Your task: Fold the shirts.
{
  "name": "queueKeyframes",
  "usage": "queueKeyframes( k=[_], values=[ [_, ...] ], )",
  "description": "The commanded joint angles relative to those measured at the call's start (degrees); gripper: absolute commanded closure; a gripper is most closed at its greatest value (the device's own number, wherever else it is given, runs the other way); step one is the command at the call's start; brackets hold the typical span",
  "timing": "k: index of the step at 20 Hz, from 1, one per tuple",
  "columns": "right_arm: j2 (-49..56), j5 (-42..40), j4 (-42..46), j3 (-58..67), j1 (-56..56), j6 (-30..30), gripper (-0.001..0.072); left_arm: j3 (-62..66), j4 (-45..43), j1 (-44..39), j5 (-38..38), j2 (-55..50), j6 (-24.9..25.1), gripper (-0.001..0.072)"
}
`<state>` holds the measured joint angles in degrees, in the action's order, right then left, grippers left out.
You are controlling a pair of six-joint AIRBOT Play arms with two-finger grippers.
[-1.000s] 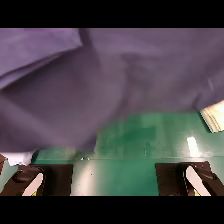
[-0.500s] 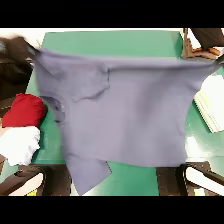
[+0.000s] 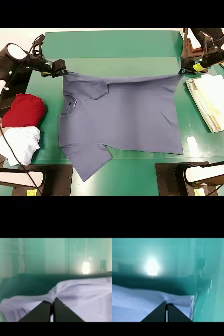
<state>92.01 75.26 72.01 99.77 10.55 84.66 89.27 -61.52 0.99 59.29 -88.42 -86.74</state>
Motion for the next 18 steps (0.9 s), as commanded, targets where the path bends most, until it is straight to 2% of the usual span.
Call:
queueKeyframes(
  k=[1, 3, 6, 9, 17, 18],
  values=[
    [3.9, -0.5, 0.1, 7.9, -0.2, 0.5, 0.0707, 5.8, 0.8, 1.6, -1.1, -3.7, 1.8, 0.0679],
    [3.8, 1.7, 0.2, 9.6, -0.2, 0.3, 0.0707, 8.4, 0.6, 2.4, 3.0, -3.5, 4.4, 0.0679],
    [3.6, 9.3, 1.8, 8.6, 0.1, -1.6, 0.0707, 8.1, 0.2, 2.8, 12.9, -3.4, 7.8, 0.0679],
    [-0.5, 8.2, 5.1, -0.8, -0.2, -1.6, 0.0707, 3.5, 0.0, 2.7, 17.6, -3.4, 7.8, 0.0679],
    [-9.4, 1.2, 4.0, -25.4, -0.2, -1.6, 0.0705, -13.9, 0.0, 2.7, 15.8, -3.3, 6.5, 0.0677],
    [-10.3, 0.2, 4.0, -27.3, -0.2, -1.5, 0.0705, -14.9, 0.0, 2.7, 15.3, -3.3, 5.7, 0.0644]
  ],
)
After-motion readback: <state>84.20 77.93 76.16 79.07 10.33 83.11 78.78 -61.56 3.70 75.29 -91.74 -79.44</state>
